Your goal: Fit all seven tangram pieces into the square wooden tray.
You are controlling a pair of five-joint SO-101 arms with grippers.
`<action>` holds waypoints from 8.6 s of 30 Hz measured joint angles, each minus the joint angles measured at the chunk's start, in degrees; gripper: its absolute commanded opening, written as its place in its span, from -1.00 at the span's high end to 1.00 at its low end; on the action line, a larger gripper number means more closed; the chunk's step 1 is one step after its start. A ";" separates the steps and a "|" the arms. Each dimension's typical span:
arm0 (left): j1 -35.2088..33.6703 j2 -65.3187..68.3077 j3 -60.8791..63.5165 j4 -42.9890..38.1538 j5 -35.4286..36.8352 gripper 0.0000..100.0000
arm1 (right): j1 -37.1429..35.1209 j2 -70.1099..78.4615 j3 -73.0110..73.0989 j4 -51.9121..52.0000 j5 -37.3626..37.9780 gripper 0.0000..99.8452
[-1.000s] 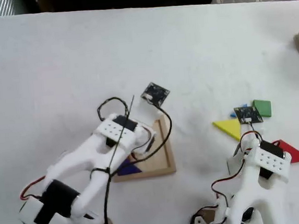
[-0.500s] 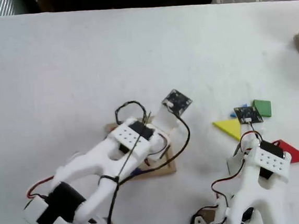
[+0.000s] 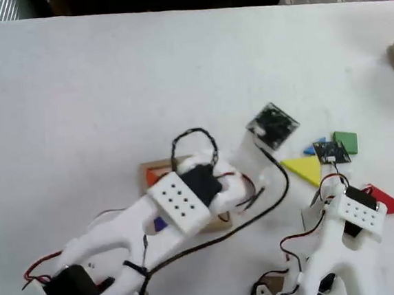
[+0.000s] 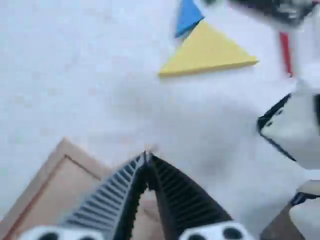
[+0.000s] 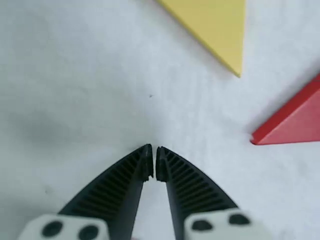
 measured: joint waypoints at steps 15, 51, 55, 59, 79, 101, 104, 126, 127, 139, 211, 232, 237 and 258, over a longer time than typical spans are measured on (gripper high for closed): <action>1.49 13.27 -14.07 9.49 2.29 0.22 | 0.18 0.00 0.00 0.00 0.00 0.96; -51.08 -53.36 43.60 4.57 -0.97 0.33 | 0.26 0.00 0.00 0.00 0.00 0.96; -59.60 -54.77 47.74 4.31 -2.37 0.33 | 0.18 0.00 0.00 0.00 0.00 0.96; -63.38 -54.77 52.84 -0.26 -4.84 0.33 | 0.09 0.00 0.00 0.00 0.00 0.96; -64.35 -54.86 55.12 -4.04 -8.00 0.93 | 1.14 0.00 -29.36 16.53 0.00 0.96; -64.35 -54.86 57.67 -4.66 -12.57 0.92 | -2.02 39.21 -48.53 16.00 -1.85 0.90; -64.35 -54.86 57.67 -4.66 -13.80 0.92 | -1.93 39.74 -50.64 16.00 -0.35 0.73; -64.35 -54.86 57.67 -4.75 -14.07 0.92 | -1.76 36.75 -47.21 6.07 -15.30 0.63; -64.35 -54.86 57.67 -4.75 -14.07 0.92 | -2.20 36.75 -47.21 5.80 -19.87 0.63; -64.35 -54.86 57.85 -4.75 -14.07 0.92 | -9.67 41.14 -46.77 -1.67 -57.93 0.63; -64.35 -54.95 59.78 -9.05 -14.15 0.92 | -17.32 40.44 -67.16 27.08 -46.68 0.97; -64.35 -54.95 59.78 -9.05 -14.15 0.92 | -60.66 40.26 -48.70 21.01 -24.88 0.97; -64.35 -54.95 59.78 -9.32 -14.15 0.92 | -66.11 40.26 -48.26 20.13 -15.56 0.96; -64.35 -54.95 59.78 -10.02 -14.15 0.92 | -69.10 40.26 -44.57 17.14 -6.24 0.40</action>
